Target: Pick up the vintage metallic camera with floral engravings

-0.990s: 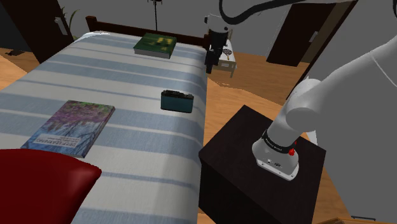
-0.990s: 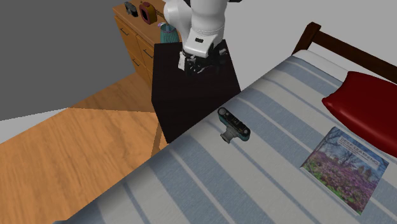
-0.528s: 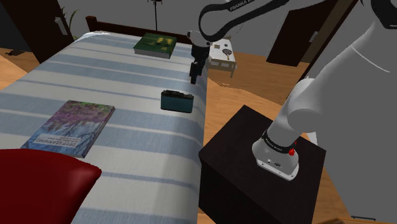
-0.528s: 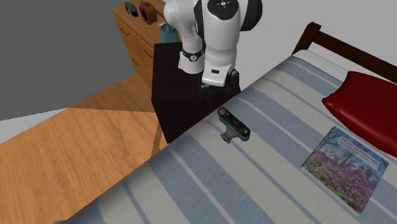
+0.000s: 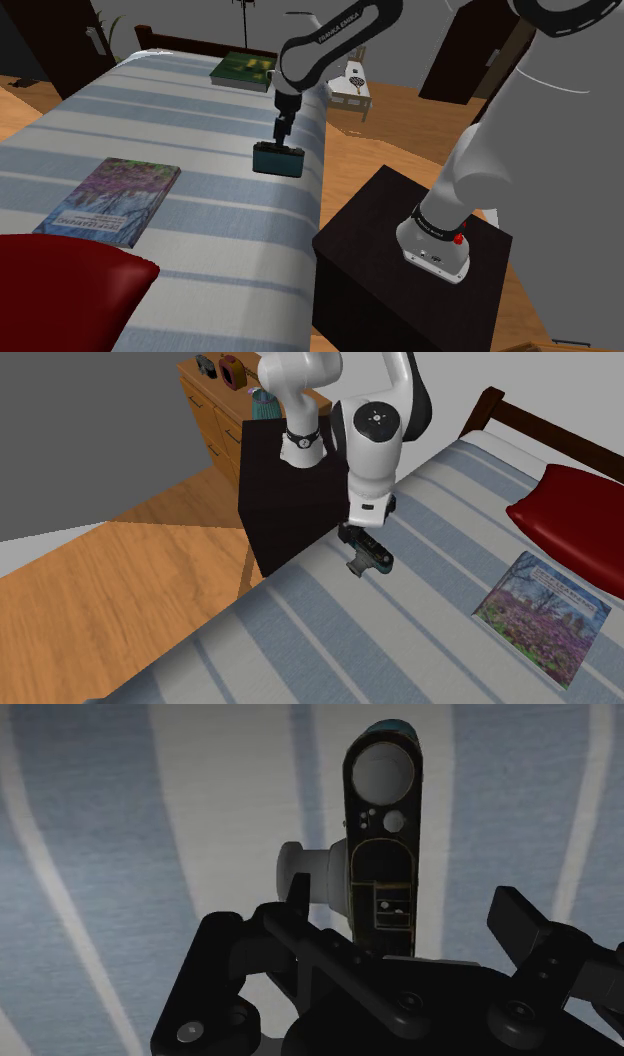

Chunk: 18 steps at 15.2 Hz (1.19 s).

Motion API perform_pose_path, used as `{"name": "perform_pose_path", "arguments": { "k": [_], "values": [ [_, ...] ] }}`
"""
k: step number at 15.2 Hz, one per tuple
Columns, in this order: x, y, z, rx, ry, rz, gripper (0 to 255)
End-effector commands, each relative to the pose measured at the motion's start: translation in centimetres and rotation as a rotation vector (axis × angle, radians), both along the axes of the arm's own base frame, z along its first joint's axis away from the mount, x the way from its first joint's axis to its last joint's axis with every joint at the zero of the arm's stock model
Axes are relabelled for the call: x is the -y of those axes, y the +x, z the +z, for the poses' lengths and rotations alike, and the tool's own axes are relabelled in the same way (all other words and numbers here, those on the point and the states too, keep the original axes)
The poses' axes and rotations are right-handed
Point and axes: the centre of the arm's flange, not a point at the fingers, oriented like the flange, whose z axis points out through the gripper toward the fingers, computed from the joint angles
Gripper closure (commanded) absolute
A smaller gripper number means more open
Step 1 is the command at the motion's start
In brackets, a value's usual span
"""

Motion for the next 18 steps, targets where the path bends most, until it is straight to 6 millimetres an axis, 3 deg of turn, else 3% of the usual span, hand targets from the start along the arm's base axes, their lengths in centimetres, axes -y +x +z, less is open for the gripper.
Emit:
{"name": "perform_pose_path", "arguments": {
  "k": [1, 6, 8, 9, 18],
  "values": [
    [-0.2, 0.3, -1.0, 0.002, 0.003, 0.005, 0],
    [-0.2, 0.3, -4.0, 0.002, 0.003, 0.005, 0],
    [-0.2, 0.3, -4.0, 0.002, 0.003, 0.005, 0],
    [-0.2, 0.3, -3.9, 0.002, 0.003, 0.005, 255],
    [-0.2, 0.3, -4.0, 0.002, 0.003, 0.005, 255]
  ]
}}
